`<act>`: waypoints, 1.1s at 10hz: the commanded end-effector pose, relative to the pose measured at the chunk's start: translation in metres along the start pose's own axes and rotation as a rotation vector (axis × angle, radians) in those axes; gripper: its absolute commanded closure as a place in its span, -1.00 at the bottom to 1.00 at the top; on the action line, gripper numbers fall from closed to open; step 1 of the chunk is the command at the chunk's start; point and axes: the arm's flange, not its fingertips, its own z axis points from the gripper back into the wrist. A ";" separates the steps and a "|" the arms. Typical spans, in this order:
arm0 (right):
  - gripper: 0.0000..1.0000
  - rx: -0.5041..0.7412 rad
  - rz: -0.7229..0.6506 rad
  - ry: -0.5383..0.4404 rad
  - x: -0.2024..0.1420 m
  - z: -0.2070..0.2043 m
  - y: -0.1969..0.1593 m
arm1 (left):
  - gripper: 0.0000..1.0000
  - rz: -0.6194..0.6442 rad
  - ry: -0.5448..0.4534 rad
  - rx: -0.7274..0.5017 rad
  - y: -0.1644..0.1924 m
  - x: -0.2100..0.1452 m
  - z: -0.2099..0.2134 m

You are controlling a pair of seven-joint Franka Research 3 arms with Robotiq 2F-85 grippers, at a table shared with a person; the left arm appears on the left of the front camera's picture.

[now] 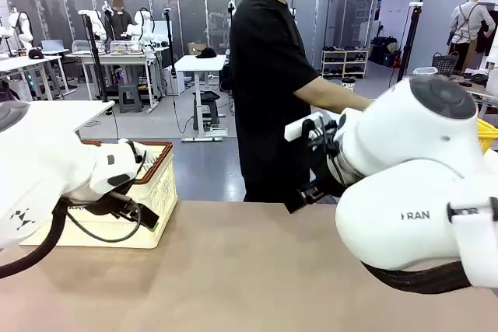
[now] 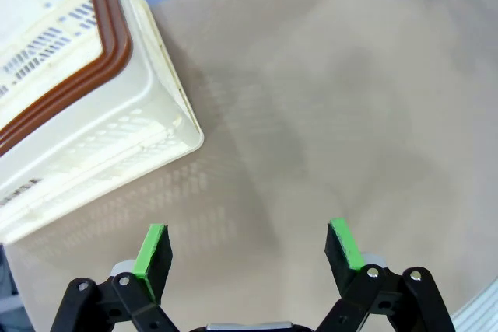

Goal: Place the drinks into the Shopping basket.
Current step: Pick up one drink and place it into the Shopping basket.

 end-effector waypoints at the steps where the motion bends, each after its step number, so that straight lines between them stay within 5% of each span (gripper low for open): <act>1: -1.00 -0.074 -0.119 0.023 0.008 0.020 0.022 | -1.00 0.124 -0.019 0.078 -0.026 0.014 0.021; 8: -1.00 -0.160 -0.152 -0.006 0.005 0.038 0.031 | -1.00 0.203 -0.050 0.128 -0.048 0.005 0.041; 11: -1.00 -0.222 -0.123 0.022 -0.014 0.019 -0.015 | -1.00 0.302 0.005 0.221 -0.005 -0.010 0.032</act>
